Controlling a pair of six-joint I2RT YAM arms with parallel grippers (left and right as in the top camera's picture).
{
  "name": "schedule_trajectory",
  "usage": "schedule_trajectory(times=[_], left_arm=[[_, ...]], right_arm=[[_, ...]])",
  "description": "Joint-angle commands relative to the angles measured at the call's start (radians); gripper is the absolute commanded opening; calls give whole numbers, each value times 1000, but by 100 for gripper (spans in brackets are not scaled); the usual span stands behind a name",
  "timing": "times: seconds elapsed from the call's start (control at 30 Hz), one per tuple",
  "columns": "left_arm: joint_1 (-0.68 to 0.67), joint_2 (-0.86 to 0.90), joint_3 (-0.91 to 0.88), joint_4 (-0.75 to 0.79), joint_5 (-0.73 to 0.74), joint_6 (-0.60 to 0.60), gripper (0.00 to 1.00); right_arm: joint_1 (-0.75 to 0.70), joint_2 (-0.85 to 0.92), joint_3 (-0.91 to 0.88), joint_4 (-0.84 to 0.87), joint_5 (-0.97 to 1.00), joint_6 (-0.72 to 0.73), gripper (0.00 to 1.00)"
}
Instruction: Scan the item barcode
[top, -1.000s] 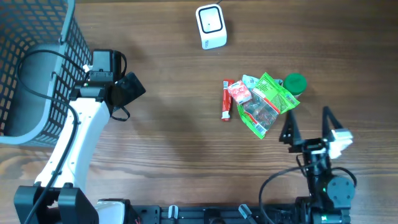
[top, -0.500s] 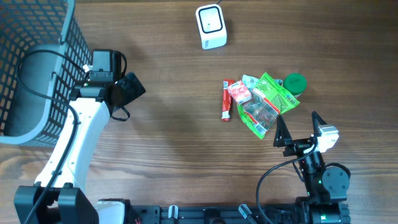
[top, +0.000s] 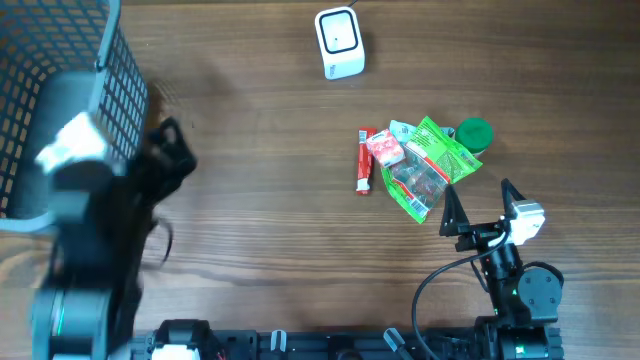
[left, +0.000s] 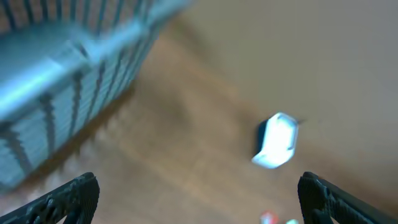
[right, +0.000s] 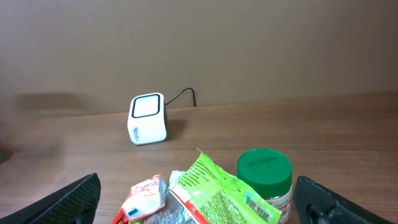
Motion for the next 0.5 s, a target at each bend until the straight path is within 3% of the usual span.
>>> schedule_trajectory(times=[0.0,0.17,0.23,0.37,0.47], left_arm=[[6,-271,5,-19,-31,9,100],[42,-513,-13,-236,-34,9,100],[81,-616,-69,-256,-34,8,100],[98,-754,-214,-231,-26,1,100],[98,-780,-361,-24,25,1,100]], right_arm=[[-5,-11,-1,4,-16,-18,100],[-5,-11,-1,4,-16,-18,100],[-5,-11,-1,4,-16,-18,100],[-5,-11,-1,4,-16,-18,100],[-5,-11,-1,4,-16,-18,100]])
